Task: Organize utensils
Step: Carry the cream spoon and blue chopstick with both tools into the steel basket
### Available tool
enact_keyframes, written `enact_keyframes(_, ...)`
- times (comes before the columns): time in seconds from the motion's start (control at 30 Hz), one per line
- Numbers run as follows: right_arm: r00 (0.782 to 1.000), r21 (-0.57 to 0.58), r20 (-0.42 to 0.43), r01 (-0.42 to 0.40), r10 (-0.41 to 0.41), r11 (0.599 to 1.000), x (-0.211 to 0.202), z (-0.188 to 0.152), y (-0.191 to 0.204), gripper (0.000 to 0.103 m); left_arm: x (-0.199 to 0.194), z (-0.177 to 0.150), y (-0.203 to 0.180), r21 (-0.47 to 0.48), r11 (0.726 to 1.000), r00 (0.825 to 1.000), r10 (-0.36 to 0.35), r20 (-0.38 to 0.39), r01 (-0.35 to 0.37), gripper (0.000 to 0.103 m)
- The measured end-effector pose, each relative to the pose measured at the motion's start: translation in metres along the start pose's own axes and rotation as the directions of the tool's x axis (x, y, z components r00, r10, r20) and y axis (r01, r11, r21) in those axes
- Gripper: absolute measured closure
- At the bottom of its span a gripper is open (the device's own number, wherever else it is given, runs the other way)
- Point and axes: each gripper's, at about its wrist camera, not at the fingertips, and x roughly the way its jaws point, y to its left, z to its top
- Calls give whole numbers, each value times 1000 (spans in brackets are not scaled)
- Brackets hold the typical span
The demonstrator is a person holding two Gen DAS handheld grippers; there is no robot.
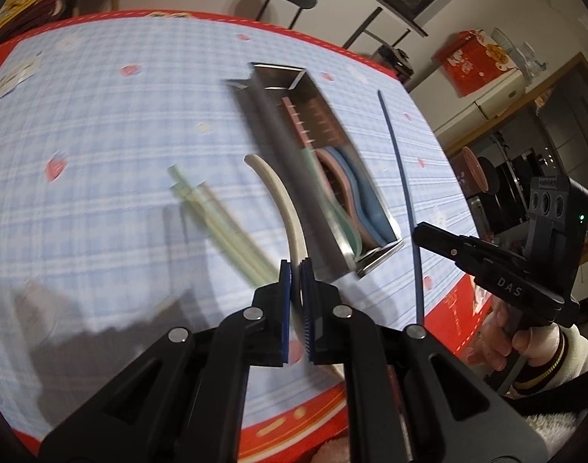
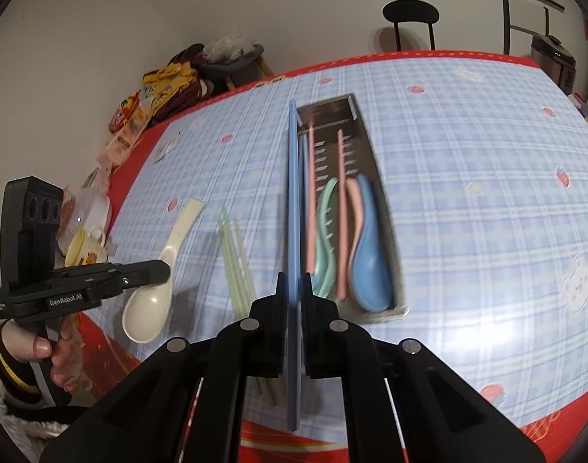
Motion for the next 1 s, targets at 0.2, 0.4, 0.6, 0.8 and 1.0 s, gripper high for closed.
enact_keyframes(0.2,1000,-4,16,8,-8,1000,-5,24,-22,96,33,26,-32,20,999,999,-37,-8,37,93)
enact_keyframes(0.4,1000,-22,-1,16,-16,1000,-1,41,-41,96,80,49,-51,-5,998,998,-55,-22,55,93)
enact_keyframes(0.6,1000,-37,-18,15,-16,999,7,54,-55,96,120,63,-59,-37,998,997,-53,-49,52,93)
enact_keyframes(0.8,1000,-35,-25,12,-13,999,11,61,-66,96,143,68,-65,-47,998,997,-33,-77,30,94)
enact_keyframes(1.0,999,-21,-35,13,-14,1000,16,63,-74,96,155,68,-69,-47,999,994,-31,-106,26,94)
